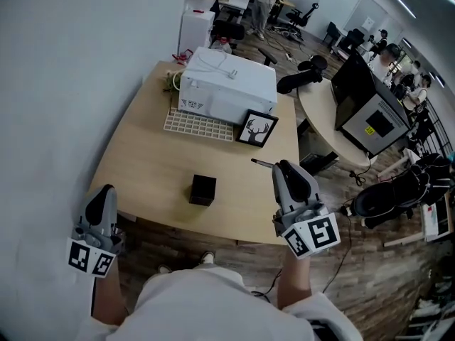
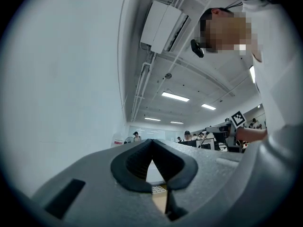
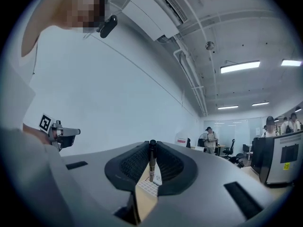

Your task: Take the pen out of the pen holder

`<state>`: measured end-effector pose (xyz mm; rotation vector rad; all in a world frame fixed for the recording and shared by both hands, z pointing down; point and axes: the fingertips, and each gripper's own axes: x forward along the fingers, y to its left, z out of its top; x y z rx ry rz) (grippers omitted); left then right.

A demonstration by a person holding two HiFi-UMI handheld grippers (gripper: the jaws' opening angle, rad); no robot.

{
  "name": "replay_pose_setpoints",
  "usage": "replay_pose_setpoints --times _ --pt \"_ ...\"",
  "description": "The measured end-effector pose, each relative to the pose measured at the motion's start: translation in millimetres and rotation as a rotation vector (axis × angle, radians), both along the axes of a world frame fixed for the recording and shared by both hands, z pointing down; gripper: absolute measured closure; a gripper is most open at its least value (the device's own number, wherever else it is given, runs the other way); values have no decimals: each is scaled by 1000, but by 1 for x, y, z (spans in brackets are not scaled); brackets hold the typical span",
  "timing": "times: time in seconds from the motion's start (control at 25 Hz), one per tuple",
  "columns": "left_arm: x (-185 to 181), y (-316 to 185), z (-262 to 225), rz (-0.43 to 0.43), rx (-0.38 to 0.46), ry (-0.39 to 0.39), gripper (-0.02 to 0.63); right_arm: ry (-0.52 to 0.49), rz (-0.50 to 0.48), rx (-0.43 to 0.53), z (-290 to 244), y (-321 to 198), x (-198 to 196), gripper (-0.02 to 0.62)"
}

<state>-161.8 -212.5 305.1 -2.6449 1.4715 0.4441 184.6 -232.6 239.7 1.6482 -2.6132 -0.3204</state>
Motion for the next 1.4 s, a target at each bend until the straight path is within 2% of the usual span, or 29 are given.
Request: replay_pose_setpoints --times 0.4,0.52,0.64,0.76,1.12,1.4 --pt "-60 29 2 -112 -28 24 592 -20 75 -34 7 19 -2 545" --pt "-80 38 5 -147 -39 30 592 -57 84 -33 0 29 -5 545" --pt "-95 43 10 -159 -50 29 592 -115 85 -11 -11 36 -10 545" --pt "-104 47 14 -160 -59 30 592 -118 72 -4 -14 38 -23 545" --pt "-100 40 12 -100 -56 20 592 -126 95 -3 -10 45 -30 545" --pt "-71 24 16 -27 -60 17 592 -150 119 -11 -3 53 -14 545"
